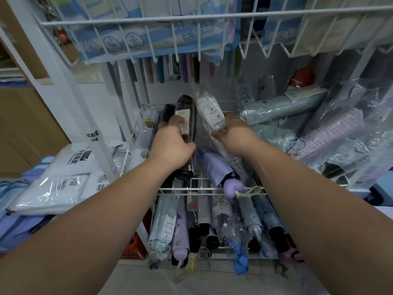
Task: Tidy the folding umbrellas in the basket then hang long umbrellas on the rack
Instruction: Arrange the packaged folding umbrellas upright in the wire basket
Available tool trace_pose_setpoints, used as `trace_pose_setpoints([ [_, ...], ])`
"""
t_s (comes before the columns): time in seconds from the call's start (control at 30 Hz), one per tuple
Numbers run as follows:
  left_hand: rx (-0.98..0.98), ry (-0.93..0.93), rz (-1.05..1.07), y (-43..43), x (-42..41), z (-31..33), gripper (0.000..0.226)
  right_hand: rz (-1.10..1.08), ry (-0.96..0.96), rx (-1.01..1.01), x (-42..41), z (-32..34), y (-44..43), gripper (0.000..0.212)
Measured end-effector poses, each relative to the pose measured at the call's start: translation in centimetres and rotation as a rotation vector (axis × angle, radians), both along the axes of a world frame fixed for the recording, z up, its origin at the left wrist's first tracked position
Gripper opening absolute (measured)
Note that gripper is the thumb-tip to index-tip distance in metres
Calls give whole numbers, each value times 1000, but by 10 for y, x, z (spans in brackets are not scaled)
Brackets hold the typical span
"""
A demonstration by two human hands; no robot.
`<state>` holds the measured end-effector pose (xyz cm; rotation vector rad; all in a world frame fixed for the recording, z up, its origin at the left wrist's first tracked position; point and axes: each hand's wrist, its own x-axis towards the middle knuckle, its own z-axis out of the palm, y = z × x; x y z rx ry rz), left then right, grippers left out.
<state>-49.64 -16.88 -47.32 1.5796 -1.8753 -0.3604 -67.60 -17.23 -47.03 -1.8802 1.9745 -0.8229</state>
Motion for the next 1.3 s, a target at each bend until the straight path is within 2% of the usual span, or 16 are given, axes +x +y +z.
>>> trace_pose_setpoints([
  [0.1,81,-331,-35,-6,-12,-11,57,-11,-5,-10,0,0,0,46],
  [0.2,47,-680,-67,-5,-19,-16,34,3,8,-32,2,0,1,43],
  [0.3,-58,-842,-52,-5,-12,-16,27,17,-37,-134,9,4,4,37],
  [0.53,-173,-526,-15,-12,41,-12,28,51,-45,-306,39,44,-6,32],
  [0.67,-78,-546,-67,-10,52,-9,43,-9,-42,-312,52,60,-24,33],
  [0.8,-67,-583,-99,-9,57,-12,46,-106,-207,-272,58,80,-33,34],
  [0.83,-82,-530,-108,-9,59,-14,44,-123,-264,-229,59,82,-34,33],
  [0.97,-92,-53,-130,-3,62,-12,40,-145,-318,86,66,49,-21,35],
  [1.0,-74,-7,-149,-2,61,-11,41,-150,-368,122,69,33,-18,33],
  [1.1,1,-75,-236,-3,59,-13,55,-169,-524,99,72,4,-15,30],
  [1.2,62,-196,-291,-3,55,-16,89,-161,-604,110,71,-2,-18,23],
  [1.3,59,-350,-289,-1,52,-19,105,-28,-529,215,72,-1,-13,19],
])
